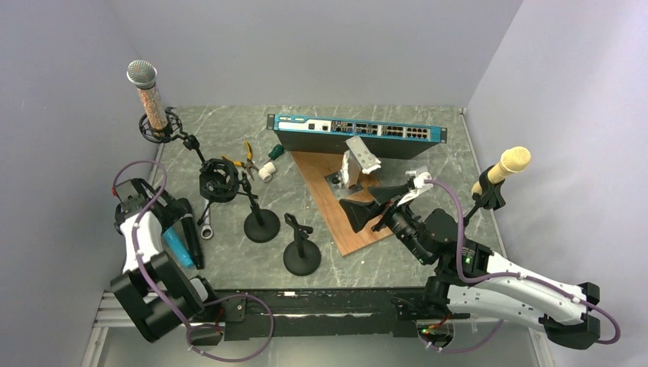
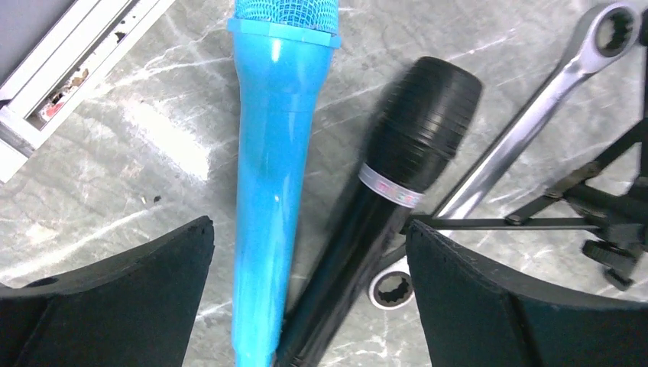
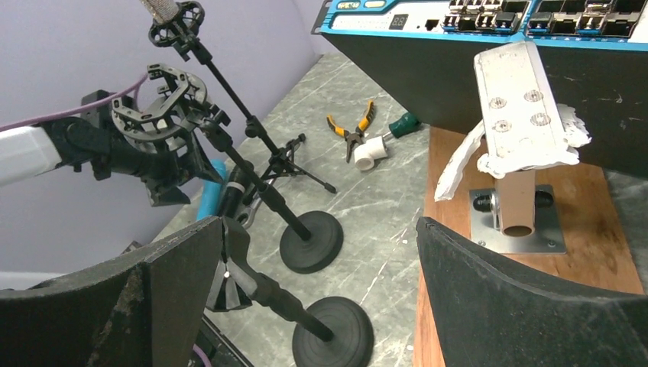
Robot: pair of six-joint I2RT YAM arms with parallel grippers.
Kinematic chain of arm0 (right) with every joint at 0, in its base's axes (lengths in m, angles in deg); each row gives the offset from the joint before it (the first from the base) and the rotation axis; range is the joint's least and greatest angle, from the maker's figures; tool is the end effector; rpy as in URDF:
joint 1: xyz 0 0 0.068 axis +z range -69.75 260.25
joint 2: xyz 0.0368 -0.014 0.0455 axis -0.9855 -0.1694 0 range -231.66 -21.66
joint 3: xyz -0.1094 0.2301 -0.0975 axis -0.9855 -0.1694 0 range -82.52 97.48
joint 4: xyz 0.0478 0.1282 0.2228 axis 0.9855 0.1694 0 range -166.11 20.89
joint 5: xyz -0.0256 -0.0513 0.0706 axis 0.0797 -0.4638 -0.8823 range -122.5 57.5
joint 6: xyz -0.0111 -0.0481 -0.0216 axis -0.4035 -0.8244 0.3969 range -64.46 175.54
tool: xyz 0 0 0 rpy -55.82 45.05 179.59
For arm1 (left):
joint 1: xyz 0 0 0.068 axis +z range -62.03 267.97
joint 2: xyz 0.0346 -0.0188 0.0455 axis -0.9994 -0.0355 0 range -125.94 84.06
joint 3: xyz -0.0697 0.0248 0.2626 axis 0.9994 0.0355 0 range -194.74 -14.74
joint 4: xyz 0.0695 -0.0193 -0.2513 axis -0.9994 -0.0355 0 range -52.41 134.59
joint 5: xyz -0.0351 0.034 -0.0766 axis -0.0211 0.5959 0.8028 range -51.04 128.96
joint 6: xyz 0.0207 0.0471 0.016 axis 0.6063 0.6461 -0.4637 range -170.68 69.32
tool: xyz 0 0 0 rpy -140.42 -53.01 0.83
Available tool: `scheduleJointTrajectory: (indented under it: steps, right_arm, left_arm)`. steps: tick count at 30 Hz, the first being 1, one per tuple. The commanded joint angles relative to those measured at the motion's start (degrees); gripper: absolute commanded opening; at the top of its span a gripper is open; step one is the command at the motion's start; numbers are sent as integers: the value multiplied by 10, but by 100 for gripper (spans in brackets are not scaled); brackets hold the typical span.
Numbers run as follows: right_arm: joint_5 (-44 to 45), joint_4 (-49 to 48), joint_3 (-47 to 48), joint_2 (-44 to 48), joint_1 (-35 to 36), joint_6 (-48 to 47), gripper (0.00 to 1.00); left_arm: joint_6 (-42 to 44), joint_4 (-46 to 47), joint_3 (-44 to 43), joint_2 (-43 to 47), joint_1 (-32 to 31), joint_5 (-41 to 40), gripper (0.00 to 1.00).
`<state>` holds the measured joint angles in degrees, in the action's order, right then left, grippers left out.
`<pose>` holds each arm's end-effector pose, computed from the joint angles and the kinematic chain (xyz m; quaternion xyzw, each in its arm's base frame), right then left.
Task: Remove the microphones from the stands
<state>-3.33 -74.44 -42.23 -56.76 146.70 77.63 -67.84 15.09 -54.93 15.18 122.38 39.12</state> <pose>0.0748 0.1282 0.3537 -0.0804 0.6832 0.3686 0.6253 0.1868 0.1279 0.2017 -0.4181 0.8661 0.0399 0.2711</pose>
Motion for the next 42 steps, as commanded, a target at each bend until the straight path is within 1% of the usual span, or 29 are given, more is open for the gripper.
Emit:
scheduleJointTrajectory:
  steps: [1, 6, 13, 19, 24, 31, 34, 37, 39, 42]
  right_arm:
    - [-12, -10, 31, -12, -1, 4, 100]
    - [-36, 17, 80, -72, -1, 8, 100]
    - [-55, 31, 139, -156, -1, 12, 100]
    - [-95, 17, 196, -239, -2, 14, 100]
    - [-129, 17, 269, -328, -1, 19, 100]
    - [-156, -33, 358, -441, -3, 67, 99]
    - [-190, -42, 405, -497, -10, 77, 95]
    - [-204, -26, 459, -549, -18, 72, 85]
    - [-207, -27, 468, -566, -27, 79, 74]
    - [-225, -51, 451, -578, -49, 103, 56]
  left_arm:
    - [-44, 24, 19, 69, 0, 9, 99]
    - [-50, 36, 31, 128, 0, 41, 100]
    - [-58, 55, 41, 179, -18, 82, 99]
    - [-61, 86, 52, 216, -26, 142, 99]
    - [-65, 105, 58, 227, -26, 197, 99]
    - [-64, 133, 68, 261, -30, 259, 98]
    - [-70, 145, 70, 253, -31, 280, 98]
    - [-71, 147, 72, 246, -32, 288, 98]
    - [-73, 151, 74, 249, -32, 295, 98]
    - [-69, 146, 72, 254, -32, 294, 98]
